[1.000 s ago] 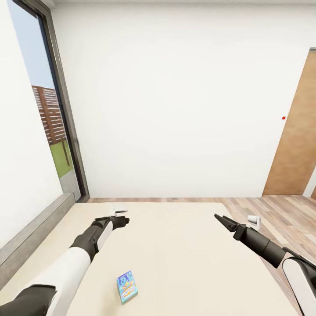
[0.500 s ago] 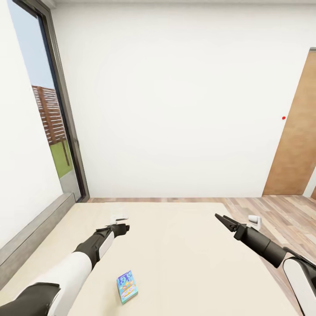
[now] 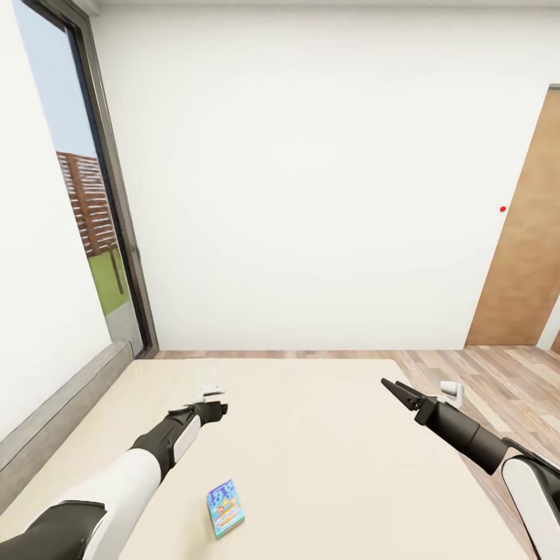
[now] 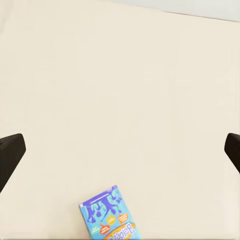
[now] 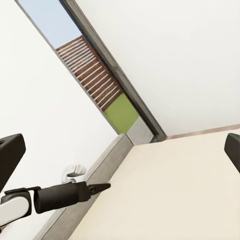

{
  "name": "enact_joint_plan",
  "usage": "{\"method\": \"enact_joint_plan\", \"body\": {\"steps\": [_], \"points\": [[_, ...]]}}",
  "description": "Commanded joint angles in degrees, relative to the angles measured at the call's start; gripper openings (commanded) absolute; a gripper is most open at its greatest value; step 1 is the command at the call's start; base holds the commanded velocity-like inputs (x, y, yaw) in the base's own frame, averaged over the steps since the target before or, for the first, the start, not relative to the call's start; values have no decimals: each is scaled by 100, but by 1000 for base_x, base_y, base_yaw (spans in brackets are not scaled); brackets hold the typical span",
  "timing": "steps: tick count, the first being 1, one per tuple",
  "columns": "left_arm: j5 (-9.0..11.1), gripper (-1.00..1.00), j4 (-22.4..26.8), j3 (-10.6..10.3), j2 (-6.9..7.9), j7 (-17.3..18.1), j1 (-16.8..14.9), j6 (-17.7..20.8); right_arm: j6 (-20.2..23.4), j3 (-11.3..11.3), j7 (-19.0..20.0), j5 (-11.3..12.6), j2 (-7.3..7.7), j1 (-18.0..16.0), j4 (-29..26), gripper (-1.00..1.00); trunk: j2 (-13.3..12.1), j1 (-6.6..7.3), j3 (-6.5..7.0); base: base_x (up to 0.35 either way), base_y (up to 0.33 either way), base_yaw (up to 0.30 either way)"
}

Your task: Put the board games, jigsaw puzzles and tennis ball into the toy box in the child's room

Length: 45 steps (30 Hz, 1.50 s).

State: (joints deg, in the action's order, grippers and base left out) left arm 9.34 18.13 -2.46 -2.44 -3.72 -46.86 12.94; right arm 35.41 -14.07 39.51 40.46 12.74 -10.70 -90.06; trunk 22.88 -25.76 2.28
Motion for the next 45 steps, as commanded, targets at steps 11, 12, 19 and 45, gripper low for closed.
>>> {"method": "enact_joint_plan", "body": {"steps": [11, 12, 19, 45], "points": [[81, 100, 55, 27, 27, 12, -8, 365, 40, -16, 4, 33, 2, -2, -42, 100, 4, -2, -3, 0, 0, 0], [82, 100, 94, 30, 28, 12, -9, 457, 43, -20, 4, 34, 3, -2, -43, 100, 4, -2, -3, 0, 0, 0], [77, 100, 801, 43, 24, 18, -23, 1645, 65, -33, 48, 49, 29, -2, -45, 100, 4, -2, -5, 0, 0, 0], [59, 100, 1000, 0, -27, 0, -25, 1883, 1409, -729, 1542, 67, 55, -3, -56, 100, 4, -2, -220, 0, 0, 0]]}}
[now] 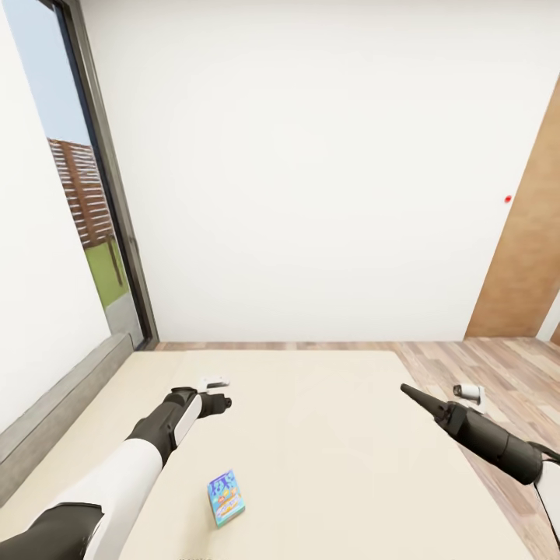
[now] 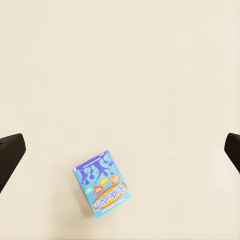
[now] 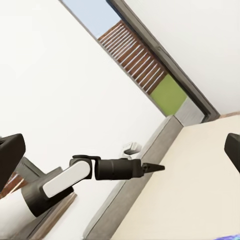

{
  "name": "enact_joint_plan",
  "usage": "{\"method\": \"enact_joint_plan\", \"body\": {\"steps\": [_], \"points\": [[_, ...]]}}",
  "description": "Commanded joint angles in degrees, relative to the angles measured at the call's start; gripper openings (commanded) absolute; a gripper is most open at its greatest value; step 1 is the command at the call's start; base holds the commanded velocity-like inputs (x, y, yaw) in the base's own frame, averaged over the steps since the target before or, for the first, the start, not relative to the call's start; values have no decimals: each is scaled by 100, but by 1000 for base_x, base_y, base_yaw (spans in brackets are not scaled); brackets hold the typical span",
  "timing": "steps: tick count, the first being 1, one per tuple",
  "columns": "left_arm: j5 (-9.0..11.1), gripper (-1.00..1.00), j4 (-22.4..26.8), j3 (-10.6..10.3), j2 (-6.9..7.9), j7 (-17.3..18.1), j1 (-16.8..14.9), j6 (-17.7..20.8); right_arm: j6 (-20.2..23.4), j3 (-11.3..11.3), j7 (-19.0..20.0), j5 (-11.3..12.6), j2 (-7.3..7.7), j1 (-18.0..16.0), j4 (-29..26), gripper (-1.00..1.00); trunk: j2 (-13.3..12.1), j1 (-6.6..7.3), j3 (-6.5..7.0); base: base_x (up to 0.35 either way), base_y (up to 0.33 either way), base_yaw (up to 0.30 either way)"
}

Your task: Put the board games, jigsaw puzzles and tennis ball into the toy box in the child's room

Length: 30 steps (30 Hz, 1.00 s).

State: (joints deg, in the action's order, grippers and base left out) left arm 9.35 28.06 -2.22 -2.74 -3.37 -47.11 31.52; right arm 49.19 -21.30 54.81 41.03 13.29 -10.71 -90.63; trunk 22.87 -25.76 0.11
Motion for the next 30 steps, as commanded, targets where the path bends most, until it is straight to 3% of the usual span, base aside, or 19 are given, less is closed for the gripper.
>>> {"method": "enact_joint_plan", "body": {"steps": [1, 30], "points": [[58, 100, 13, -24, 3, -33, 0, 27, 70, -30, 28, 9, -4, -2, 1, 100, 5, -2, -12, 0, 0, 0], [77, 100, 412, -19, -13, -67, -79, 46, 215, -134, 103, 10, -45, -2, 10, 100, 5, -2, -280, 0, 0, 0]]}}
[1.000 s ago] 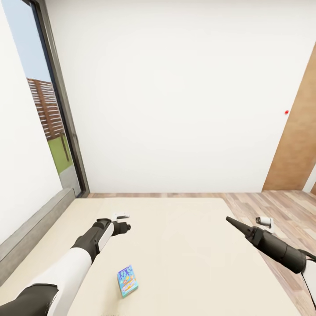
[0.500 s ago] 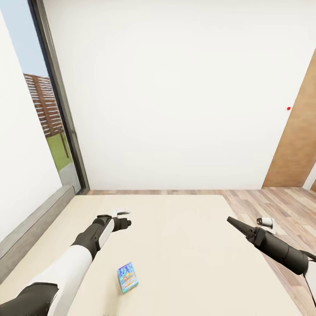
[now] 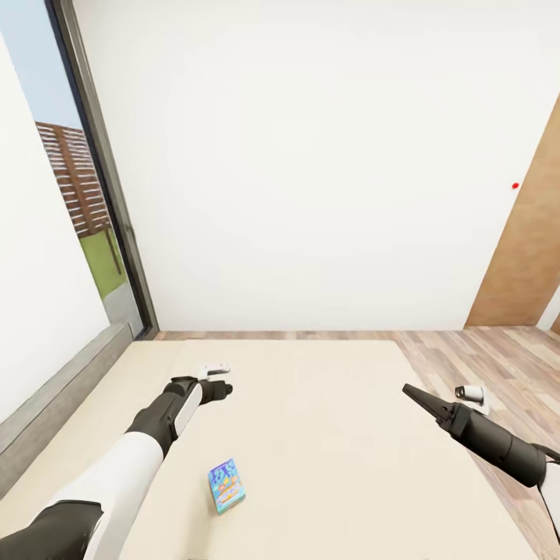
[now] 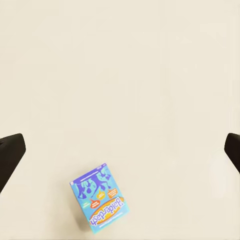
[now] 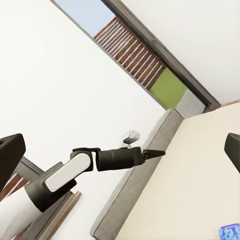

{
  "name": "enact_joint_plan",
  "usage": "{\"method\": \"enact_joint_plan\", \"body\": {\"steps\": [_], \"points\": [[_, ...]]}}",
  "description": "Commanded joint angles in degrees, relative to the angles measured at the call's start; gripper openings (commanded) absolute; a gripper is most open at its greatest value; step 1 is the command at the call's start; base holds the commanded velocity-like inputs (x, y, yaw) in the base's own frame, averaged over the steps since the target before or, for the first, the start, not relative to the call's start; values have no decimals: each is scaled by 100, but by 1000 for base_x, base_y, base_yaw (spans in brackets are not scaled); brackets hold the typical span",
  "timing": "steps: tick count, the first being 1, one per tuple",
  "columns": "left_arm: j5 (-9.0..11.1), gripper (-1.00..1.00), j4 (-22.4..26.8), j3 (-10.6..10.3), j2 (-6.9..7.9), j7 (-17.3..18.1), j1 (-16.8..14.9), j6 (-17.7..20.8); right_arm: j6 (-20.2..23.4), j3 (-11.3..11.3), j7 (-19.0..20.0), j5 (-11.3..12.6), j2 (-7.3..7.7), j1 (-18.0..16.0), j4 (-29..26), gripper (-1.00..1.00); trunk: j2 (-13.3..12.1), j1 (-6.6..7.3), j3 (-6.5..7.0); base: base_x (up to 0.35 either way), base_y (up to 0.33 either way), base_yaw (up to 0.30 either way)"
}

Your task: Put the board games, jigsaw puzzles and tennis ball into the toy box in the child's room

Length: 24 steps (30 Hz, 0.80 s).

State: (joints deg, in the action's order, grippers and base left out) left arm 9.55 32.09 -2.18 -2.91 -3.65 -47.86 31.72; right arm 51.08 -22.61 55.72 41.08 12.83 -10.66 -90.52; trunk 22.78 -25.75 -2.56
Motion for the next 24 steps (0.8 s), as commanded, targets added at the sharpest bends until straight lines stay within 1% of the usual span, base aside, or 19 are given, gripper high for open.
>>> {"method": "enact_joint_plan", "body": {"steps": [1, 13, 24], "points": [[60, 100, 18, -21, 2, -30, -4, 18, 26, -5, 12, 5, 0, -6, 0, 100, 14, -4, -23, 0, 0, 0], [65, 100, 43, -23, 1, -3, -4, -24, 20, -5, 15, 5, 7, -6, 4, 100, 14, -4, -134, 0, 0, 0], [65, 100, 106, 15, 35, 12, -4, -95, 2, -5, 17, 5, -8, -6, 1, 100, 14, -4, -236, 0, 0, 0]]}}
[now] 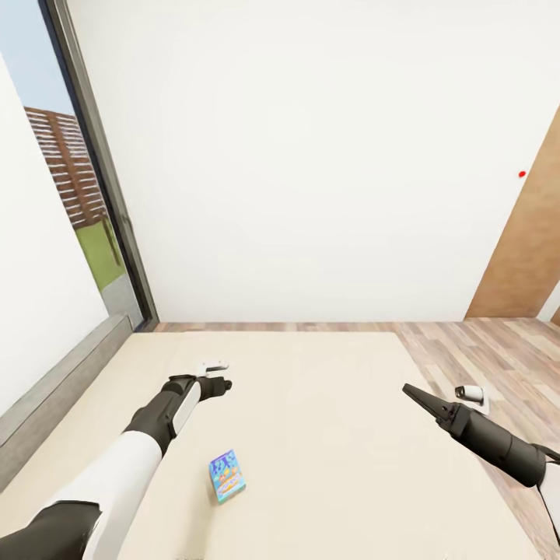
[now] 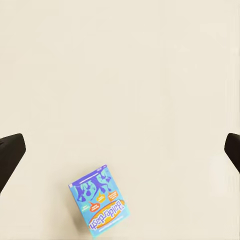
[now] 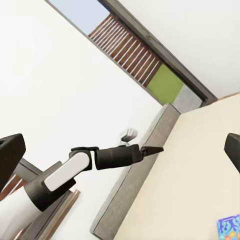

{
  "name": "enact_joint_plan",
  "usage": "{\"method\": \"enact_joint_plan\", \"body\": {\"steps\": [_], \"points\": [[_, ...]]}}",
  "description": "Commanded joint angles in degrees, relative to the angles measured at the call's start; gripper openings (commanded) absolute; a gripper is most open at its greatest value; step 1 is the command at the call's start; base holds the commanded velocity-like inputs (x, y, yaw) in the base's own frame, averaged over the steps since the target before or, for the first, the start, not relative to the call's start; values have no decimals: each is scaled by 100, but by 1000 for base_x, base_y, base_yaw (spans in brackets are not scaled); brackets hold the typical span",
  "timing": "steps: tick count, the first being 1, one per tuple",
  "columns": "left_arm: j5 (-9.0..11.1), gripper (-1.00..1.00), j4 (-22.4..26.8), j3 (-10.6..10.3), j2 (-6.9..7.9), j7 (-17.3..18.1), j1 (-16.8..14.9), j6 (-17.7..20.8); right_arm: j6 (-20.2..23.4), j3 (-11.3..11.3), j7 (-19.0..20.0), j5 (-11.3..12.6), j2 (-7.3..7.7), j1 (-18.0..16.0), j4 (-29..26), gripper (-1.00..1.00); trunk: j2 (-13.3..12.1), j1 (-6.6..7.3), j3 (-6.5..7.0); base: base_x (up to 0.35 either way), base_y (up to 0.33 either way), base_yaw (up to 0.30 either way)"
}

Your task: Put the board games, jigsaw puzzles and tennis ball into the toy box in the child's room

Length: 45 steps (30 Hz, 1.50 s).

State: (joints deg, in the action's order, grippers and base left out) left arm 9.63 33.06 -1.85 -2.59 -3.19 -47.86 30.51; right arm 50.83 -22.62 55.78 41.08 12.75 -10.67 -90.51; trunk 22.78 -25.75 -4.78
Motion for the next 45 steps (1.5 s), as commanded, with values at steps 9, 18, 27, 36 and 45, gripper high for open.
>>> {"method": "enact_joint_plan", "body": {"steps": [9, 18, 27, 36, 45], "points": [[56, 100, 381, -19, -15, -66, -4, 104, 16, -5, 12, -2, 1, -6, 7, 100, 13, -3, -97, 0, 0, 0], [64, 100, 665, -18, -23, -89, -36, 268, 15, -6, 12, -3, 8, -6, 7, 100, 13, -3, -180, 0, 0, 0], [72, 100, 708, -16, -31, -100, -356, 667, 15, -6, 12, -3, 14, -6, 7, 100, 13, -3, -263, 0, 0, 0], [67, 100, 685, -14, -31, -111, -438, 733, 15, -6, 12, -3, 24, -6, 7, 100, 13, -3, -346, 0, 0, 0], [65, 100, 660, -16, -31, -104, -442, 691, 15, -6, 18, -3, 26, -6, 12, 100, 13, -3, -429, 0, 0, 0]]}}
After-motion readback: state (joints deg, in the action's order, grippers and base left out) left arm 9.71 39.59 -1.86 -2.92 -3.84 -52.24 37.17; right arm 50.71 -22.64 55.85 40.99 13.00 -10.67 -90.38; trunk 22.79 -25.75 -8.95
